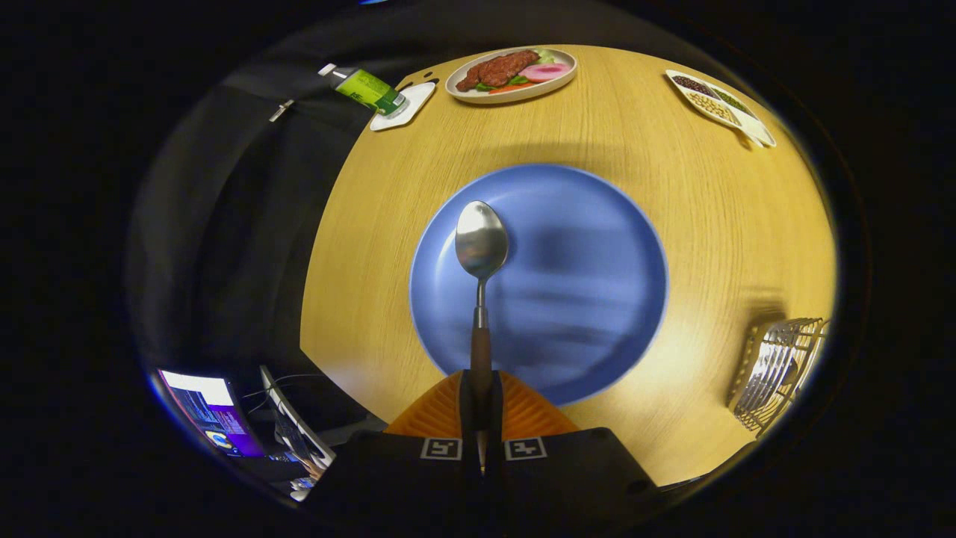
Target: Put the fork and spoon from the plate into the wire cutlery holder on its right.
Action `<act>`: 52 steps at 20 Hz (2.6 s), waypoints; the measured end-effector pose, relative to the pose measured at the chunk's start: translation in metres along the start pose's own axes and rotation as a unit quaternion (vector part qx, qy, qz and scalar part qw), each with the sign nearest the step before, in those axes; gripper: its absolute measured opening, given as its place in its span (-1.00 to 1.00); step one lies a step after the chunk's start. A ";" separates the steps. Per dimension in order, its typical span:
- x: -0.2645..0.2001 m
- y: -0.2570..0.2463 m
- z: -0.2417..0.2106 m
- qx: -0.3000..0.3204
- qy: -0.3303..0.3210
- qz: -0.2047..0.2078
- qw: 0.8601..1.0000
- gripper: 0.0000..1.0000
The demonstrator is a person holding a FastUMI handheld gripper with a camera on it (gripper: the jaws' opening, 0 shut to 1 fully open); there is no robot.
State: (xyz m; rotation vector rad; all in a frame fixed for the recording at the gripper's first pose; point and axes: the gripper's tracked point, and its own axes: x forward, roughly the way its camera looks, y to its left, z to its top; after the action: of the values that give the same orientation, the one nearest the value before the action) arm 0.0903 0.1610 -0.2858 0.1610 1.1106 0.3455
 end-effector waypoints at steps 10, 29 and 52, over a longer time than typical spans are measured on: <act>-0.126 -0.051 -0.030 -0.080 0.006 -0.036 0.996 -0.88; -0.251 -0.181 -0.071 -0.043 0.168 -0.134 0.976 -0.88; -0.193 -0.194 -0.037 0.005 0.259 -0.132 0.957 -0.26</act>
State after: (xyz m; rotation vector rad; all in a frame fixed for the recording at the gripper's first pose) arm 0.0176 -0.0899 -0.1959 -0.0774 1.6329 0.1420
